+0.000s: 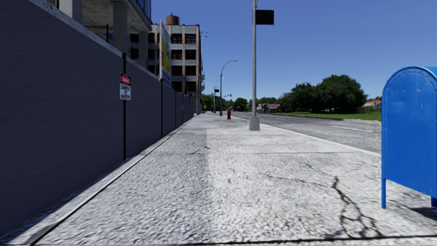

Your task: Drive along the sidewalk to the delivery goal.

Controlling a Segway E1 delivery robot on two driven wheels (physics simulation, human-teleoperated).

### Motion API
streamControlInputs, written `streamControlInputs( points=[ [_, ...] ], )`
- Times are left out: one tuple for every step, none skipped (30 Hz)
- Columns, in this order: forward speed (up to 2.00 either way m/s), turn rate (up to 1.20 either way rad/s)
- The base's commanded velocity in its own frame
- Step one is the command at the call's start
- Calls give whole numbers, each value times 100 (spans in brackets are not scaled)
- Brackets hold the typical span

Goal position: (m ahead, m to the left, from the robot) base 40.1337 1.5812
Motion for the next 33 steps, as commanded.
streamControlInputs(
  points=[
    [200, 0],
    [200, 0],
    [200, 0],
    [200, 0],
    [200, 0],
    [200, 0],
    [200, 0],
    [200, 8],
    [200, 16],
    [200, 16],
    [200, 19],
    [200, 21],
    [200, 21],
    [200, 21],
    [200, 21],
    [200, 22],
    [200, 22],
    [200, 22],
    [200, 22],
    [200, 22],
    [200, 22],
    [200, 18],
    [200, 18],
    [200, 16],
    [200, 0],
    [200, 0],
    [200, 0],
    [200, 0],
    [200, 0],
    [200, 0],
    [200, 0],
    [200, 0],
    [200, 0]
  ],
)
